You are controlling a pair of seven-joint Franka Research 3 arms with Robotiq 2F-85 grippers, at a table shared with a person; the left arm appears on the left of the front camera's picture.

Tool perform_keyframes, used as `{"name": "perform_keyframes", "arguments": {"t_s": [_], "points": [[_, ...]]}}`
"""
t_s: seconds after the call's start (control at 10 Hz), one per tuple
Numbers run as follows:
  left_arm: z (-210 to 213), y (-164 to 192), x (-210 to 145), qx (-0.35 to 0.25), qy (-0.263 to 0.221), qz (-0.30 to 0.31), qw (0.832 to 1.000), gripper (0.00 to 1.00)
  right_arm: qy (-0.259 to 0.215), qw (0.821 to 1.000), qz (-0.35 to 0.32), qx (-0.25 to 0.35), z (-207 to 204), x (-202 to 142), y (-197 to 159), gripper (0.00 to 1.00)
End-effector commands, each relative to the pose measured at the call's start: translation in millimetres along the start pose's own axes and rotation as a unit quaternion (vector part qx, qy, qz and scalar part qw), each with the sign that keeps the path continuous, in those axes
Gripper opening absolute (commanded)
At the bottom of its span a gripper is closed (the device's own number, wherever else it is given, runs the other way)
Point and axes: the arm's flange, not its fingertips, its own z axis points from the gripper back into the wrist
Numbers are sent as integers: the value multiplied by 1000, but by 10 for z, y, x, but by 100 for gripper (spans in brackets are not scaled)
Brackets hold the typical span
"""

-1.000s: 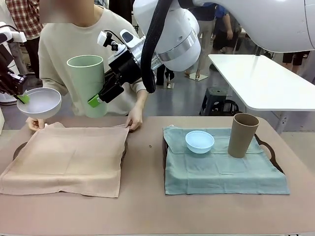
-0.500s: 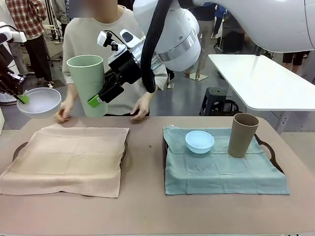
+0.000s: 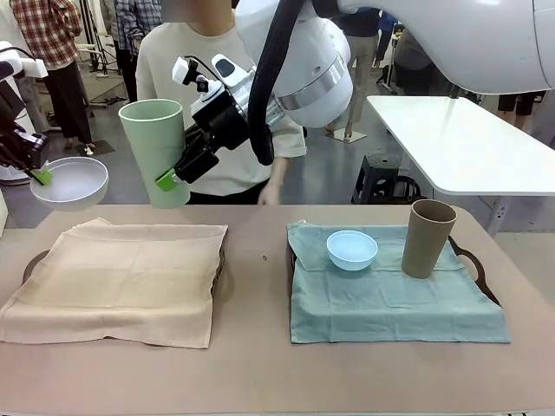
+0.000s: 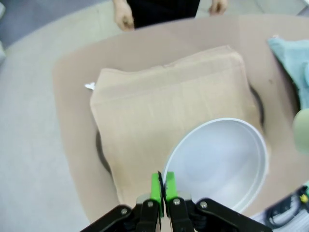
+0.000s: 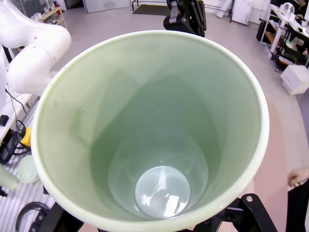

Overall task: Set up a tray with a mat and arrange the tableware.
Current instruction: Place the Picnic Bowl and Reusable plastic cup back onto the Handle tray in front of the human's position.

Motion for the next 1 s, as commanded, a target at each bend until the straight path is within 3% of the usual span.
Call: {"name": "perform_keyframes", "arguments": {"t_s": [0.0,0.7,0.9], "points": [[-307,187,69,-24,12,-8,1000,4,-30,999,22,11,-228,-223,-268,81],[-1437,506,206,-42,42,28,998,4,-38,998,-8,56,-1027,-1013,-806,81],[-1437,499,191,-29,82,62,994,4,-12,998,-50,46,-1030,-995,-756,81]]}}
